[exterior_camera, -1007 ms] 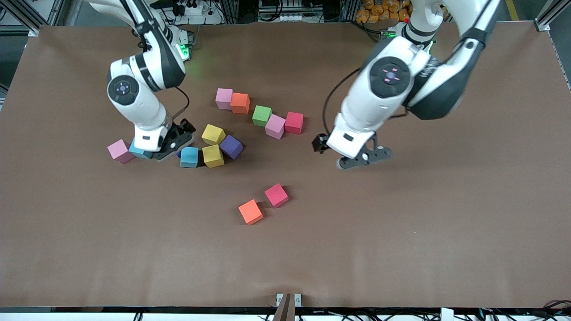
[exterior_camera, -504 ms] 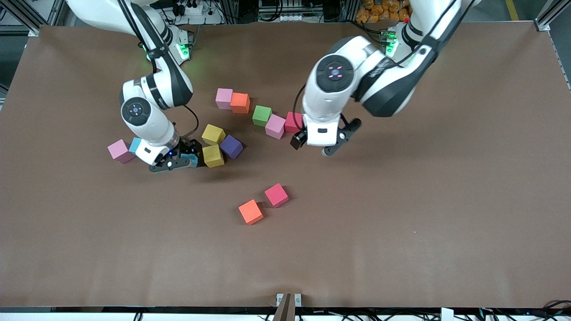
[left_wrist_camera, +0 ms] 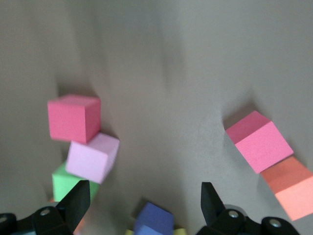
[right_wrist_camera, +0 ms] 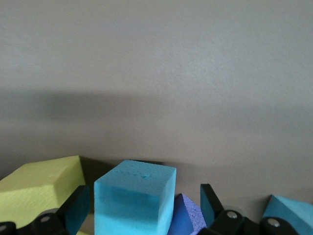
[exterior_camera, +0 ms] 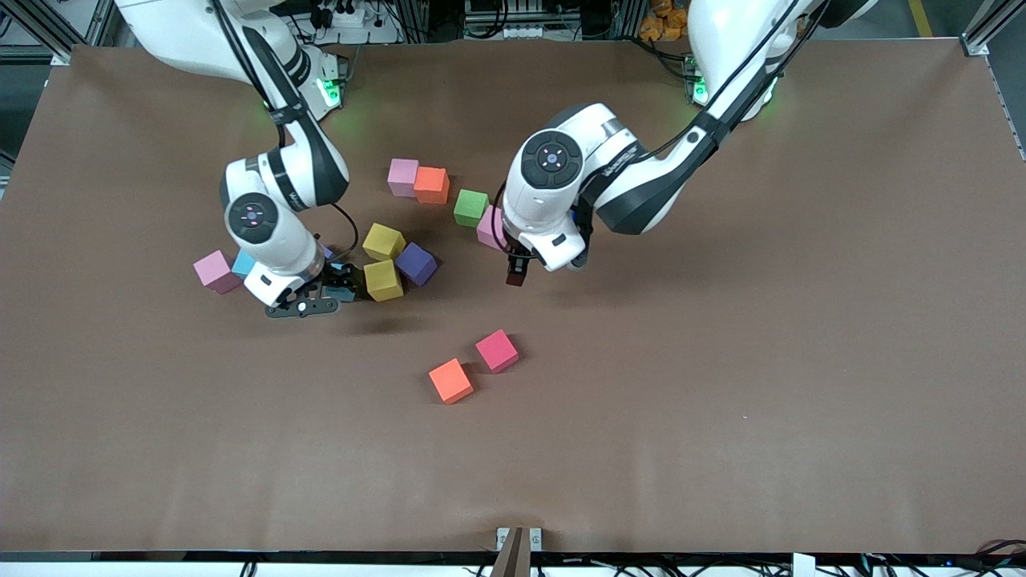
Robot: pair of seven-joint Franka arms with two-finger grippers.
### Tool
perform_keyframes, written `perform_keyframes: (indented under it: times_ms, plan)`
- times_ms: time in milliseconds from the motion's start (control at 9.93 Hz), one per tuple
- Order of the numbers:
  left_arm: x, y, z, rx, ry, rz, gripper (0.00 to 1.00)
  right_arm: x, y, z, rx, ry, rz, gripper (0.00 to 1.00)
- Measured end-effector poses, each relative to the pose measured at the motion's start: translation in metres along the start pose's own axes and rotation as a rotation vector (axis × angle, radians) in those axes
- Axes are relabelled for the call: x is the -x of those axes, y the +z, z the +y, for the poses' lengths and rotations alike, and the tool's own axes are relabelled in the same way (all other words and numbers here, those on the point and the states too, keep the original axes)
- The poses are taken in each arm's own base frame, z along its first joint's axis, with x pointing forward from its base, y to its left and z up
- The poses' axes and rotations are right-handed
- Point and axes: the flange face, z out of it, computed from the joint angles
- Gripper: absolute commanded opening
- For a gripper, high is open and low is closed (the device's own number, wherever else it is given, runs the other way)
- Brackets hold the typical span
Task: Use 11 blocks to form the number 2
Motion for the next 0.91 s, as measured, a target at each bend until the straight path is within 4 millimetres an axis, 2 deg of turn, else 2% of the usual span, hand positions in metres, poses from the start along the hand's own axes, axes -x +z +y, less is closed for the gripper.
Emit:
perform_keyframes:
  times_ms: [201,403,705,906]
  plan:
    - [0.017,0.018,-0.007,0.014,-0.061,-0.031,1.00,0.007,0.016,-0.022,0.092,0.064,0.018,1.00]
    - [0.032,0.036,-0.017,0.017,-0.115,-0.054,1.00,0.009,0.023,-0.026,0.106,0.084,0.014,1.00]
    - [0.066,0.062,-0.056,0.024,0.006,-0.023,1.00,0.003,0.018,-0.025,0.103,0.100,0.027,1.00]
    - [0.078,0.080,-0.085,-0.013,0.090,-0.010,1.00,0.002,0.018,-0.023,0.103,0.108,0.027,1.00]
